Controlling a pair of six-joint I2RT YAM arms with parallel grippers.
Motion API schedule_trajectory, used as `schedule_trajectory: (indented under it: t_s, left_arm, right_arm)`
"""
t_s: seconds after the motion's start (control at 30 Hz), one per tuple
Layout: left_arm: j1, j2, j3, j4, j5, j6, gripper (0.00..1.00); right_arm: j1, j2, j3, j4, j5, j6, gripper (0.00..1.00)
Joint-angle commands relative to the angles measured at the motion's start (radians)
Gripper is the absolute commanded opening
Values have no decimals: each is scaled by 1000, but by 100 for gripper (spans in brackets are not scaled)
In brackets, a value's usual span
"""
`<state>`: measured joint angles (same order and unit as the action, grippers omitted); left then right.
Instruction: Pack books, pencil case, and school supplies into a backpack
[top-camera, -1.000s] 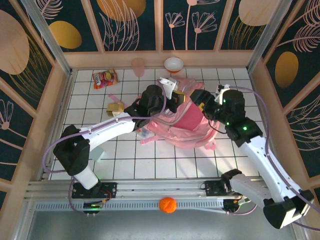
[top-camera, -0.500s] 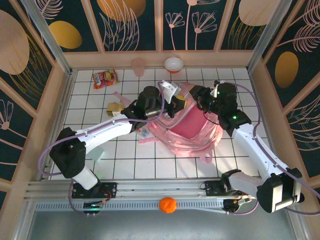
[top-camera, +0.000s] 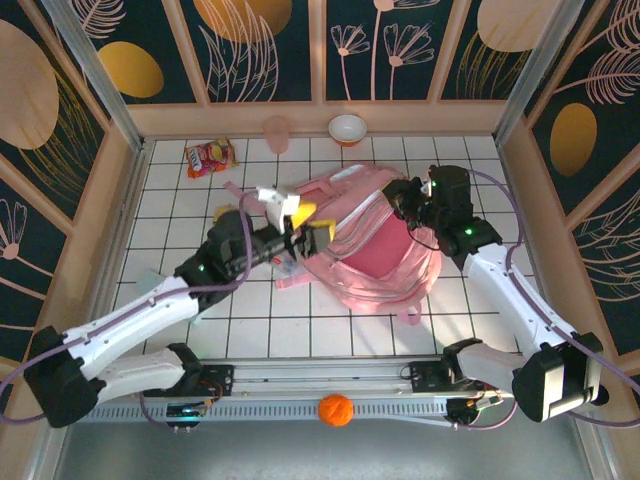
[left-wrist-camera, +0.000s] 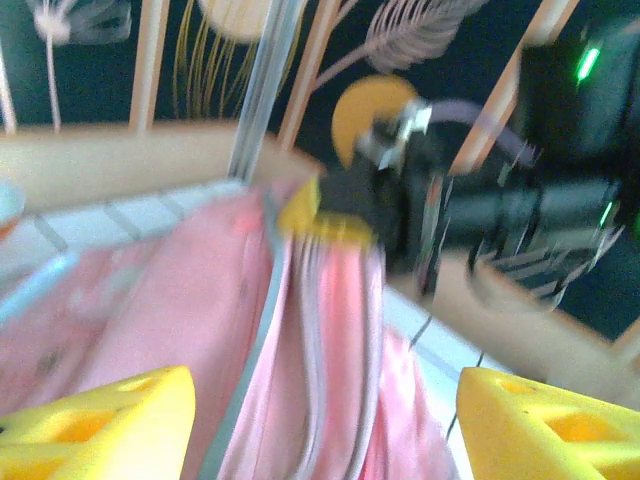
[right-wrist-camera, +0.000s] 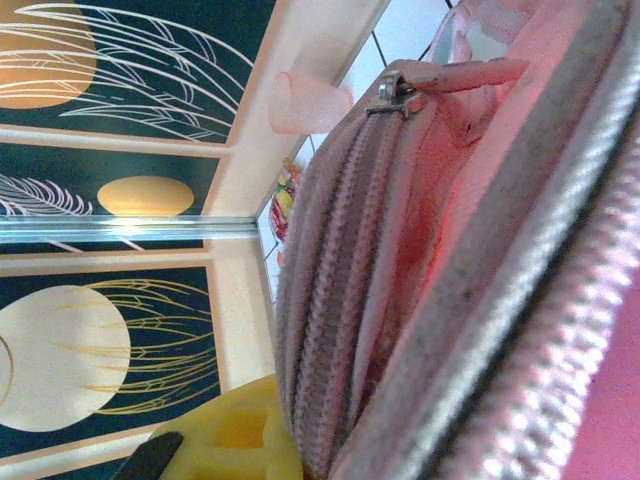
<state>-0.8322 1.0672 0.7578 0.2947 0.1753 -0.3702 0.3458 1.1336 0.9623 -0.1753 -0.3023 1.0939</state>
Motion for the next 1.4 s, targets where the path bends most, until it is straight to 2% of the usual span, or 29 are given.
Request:
schedule_trajectory:
  t_s: [0.0,0.1,0.23,0.37,0.5,0.63,0.9,1.17,1.23,1.3,1.37]
  left_arm:
    - [-3,-63,-191,48,34,24,67]
    - [-2,-105,-321,145,72,167,67]
    - [-3,-50,-341,178,153,404,70]
    - [-2,53,-316,264,174,481,73]
    - [-5,155,-267,300,202,471,71]
    - [-7,206,-257,387,181,431,64]
    - [-22,257,-233,396,101,421,44]
    - [-27,255,-273,339,52,434,50]
    - [-27,253,-285,339,52,434,47]
    - [-28,256,-291,339,44,434,37]
    - [-28,256,-297,339,43,435,34]
  right_arm:
    - [-3,-24,56,158,-30,-37,0]
    - [-3,-23,61,151,-34,-45,0]
    - [-3,-22,59,151,-46,-44,0]
    - [-3,-19,59,153,-54,-47,0]
    - [-1,-17,52,164,-63,-42,0]
    - [1,-9,51,175,-79,-37,0]
    - [8,-4,51,188,-86,-19,0]
    - [7,-11,70,177,-84,-14,0]
    - [8,-10,72,178,-87,-12,0]
    - [7,-10,72,180,-88,-9,0]
    - [8,-12,73,178,-87,-9,0]
